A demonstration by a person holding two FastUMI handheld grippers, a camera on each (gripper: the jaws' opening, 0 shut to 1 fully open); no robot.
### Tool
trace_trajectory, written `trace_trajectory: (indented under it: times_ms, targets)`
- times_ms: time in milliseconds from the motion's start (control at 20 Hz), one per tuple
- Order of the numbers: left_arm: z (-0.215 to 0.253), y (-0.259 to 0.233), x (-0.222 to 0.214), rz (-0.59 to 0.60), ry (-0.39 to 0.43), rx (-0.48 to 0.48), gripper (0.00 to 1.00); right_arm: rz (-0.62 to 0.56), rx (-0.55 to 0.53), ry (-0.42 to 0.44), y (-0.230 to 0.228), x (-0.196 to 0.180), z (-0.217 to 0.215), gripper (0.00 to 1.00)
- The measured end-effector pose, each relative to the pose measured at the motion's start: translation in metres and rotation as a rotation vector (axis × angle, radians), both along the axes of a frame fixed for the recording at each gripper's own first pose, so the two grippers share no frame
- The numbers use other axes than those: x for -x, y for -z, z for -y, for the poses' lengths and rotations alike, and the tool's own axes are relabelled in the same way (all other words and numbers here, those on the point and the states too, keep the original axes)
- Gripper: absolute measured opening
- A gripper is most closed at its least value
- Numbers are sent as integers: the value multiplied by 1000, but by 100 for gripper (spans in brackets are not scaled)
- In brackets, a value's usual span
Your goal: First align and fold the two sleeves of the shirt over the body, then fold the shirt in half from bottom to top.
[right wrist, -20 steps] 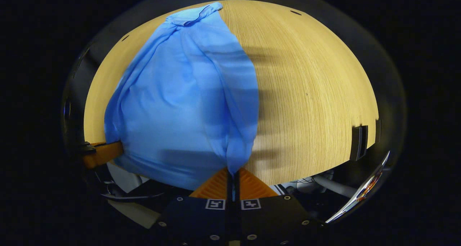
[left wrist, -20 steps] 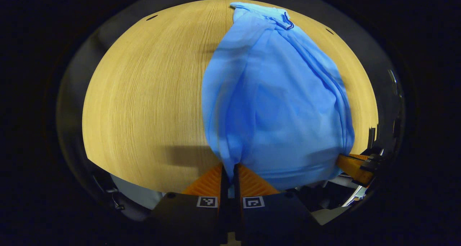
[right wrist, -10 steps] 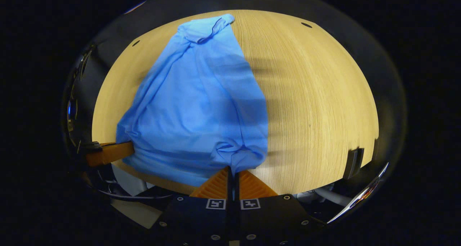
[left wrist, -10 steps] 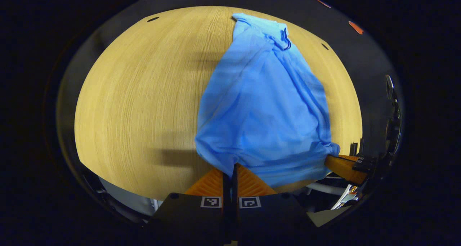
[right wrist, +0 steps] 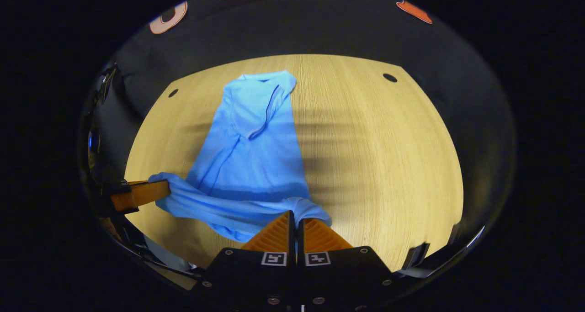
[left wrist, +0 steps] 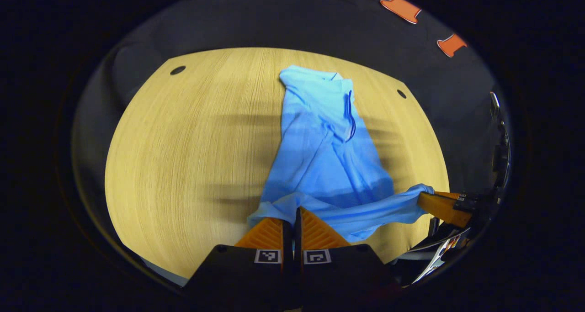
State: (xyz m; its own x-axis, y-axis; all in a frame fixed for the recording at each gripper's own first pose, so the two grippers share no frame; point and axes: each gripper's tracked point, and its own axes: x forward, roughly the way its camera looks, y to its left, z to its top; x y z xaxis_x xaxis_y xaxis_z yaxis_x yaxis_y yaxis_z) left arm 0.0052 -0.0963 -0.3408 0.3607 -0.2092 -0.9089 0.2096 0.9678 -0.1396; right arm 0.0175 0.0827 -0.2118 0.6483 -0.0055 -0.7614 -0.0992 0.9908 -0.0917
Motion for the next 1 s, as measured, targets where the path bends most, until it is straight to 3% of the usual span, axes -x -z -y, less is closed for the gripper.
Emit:
trace_trajectory:
  times_ms: [650, 1000]
  targets:
    - [22, -56, -202, 198, -1, 28, 4, 212, 19, -38, -97, -160, -28, 0]
    - [21, -15, -277, 220, 13, -35, 4, 197, -14, -39, -67, -233, -40, 0]
